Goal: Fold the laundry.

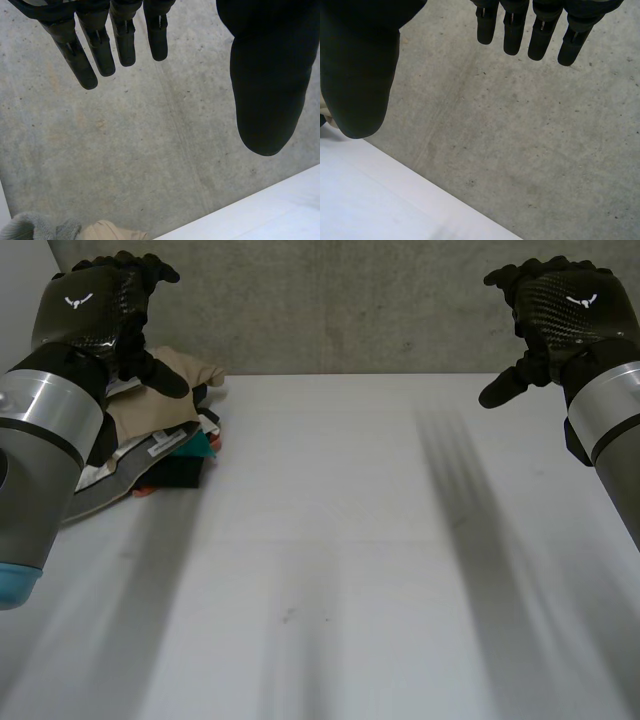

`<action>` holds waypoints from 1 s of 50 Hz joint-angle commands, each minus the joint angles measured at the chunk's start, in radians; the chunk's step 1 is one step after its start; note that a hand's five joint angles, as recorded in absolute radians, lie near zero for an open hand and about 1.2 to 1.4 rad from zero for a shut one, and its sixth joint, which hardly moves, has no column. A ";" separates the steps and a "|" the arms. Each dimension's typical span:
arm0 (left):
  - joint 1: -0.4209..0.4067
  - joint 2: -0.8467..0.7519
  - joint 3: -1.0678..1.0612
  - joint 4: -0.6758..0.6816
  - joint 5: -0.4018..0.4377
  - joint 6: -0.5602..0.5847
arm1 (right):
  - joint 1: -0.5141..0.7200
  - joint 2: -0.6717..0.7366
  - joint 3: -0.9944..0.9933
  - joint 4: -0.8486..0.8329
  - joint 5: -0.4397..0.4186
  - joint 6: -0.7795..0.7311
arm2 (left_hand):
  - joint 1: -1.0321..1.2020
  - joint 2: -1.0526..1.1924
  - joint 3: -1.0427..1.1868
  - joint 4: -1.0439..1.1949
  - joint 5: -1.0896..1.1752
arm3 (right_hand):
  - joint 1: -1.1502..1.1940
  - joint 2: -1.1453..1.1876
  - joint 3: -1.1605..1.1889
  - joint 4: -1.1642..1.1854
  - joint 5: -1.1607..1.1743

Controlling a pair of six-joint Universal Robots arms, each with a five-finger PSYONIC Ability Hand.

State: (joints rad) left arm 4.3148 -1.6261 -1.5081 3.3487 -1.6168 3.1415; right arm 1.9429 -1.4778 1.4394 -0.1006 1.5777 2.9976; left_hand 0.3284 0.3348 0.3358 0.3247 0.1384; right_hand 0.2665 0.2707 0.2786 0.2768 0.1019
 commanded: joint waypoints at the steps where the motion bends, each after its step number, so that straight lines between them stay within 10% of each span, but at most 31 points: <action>1: 0.077 0.015 0.000 -0.028 -0.002 0.087 | -0.002 -0.009 -0.008 0.002 -0.001 -0.006 | -0.154 -0.160 -0.161 -0.150 -0.138 | -0.092 -0.096 -0.104 -0.102 -0.102; 13: 0.232 0.008 0.074 -0.023 0.003 0.132 | 0.001 -0.009 -0.007 0.009 -0.001 -0.022 | -0.154 -0.160 -0.161 -0.150 -0.138 | -0.092 -0.096 -0.104 -0.102 -0.102; 23: 0.335 -0.432 0.403 0.000 0.006 0.187 | 0.004 -0.003 0.001 0.012 -0.001 -0.022 | -0.154 -0.160 -0.161 -0.150 -0.138 | -0.092 -0.096 -0.104 -0.102 -0.102; 36: 0.442 -0.935 0.762 0.192 0.064 0.535 | 0.010 0.025 0.013 0.009 -0.002 -0.023 | -0.141 -0.148 -0.149 -0.138 -0.126 | -0.092 -0.096 -0.104 -0.102 -0.102; 42: 0.431 -0.946 0.761 0.186 0.116 0.537 | 0.008 0.033 0.010 0.009 -0.002 -0.025 | 0.271 0.265 0.264 0.275 0.287 | -0.092 -0.096 -0.104 -0.102 -0.102; 45: 0.408 -0.916 0.750 0.184 0.115 0.531 | 0.007 0.033 0.007 0.009 -0.004 -0.025 | 1.066 1.060 1.059 1.070 1.081 | -0.092 -0.096 -0.104 -0.102 -0.102; 50: 0.341 -0.732 0.691 0.186 0.080 0.522 | 0.004 0.033 0.006 0.010 -0.002 -0.025 | 1.068 1.061 1.060 1.072 1.083 | -0.092 -0.096 -0.104 -0.102 -0.102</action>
State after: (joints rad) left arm 4.7233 -2.5354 -0.7549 3.5373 -1.5050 3.6799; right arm 1.9503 -1.4440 1.4476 -0.0922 1.5745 2.9730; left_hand 1.1351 1.1580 1.1498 1.1582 0.9462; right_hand 0.2276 0.2094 0.2084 0.2098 0.0469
